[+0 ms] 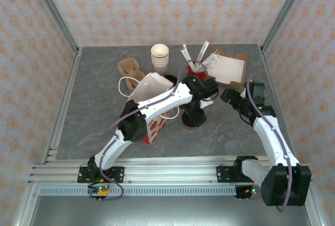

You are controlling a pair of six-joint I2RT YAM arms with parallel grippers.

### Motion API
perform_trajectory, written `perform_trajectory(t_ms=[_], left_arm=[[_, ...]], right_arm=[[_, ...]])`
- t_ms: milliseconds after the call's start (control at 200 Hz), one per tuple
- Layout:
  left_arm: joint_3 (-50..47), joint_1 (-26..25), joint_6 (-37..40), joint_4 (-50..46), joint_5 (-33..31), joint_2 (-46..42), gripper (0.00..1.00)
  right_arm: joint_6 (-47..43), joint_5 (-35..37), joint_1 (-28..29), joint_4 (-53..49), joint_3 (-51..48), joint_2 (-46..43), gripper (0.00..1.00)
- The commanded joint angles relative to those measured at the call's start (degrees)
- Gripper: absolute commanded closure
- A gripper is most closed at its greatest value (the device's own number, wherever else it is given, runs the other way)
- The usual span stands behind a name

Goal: Pack the takeout coffee

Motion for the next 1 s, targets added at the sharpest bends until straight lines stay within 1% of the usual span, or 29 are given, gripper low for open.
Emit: perform_trajectory(t_ms=[0,190,786,991], left_arm=[[-0.3,0.3,0.9,-2.0,0.5,0.4,0.23],[-0.4,0.4,0.9,-2.1,0.5,0.8,0.25],[-1.5,0.5,1.1,-2.1,0.1,1.5,0.22],[-1.9,0.4,1.1,-2.0,0.2,1.5,0.24]], right_arm=[[-0.8,-0.2,0.4,0.2,-0.5,0.1,0.15],[-0.9,-0.2,0.5,0.2,-0.5,0.0,0.15],[-0.9,-0.2,0.5,0.1,-0.5,0.1,0.15],[-0.9,-0.2,0.5,0.1,-0.5,0.1,0.15]])
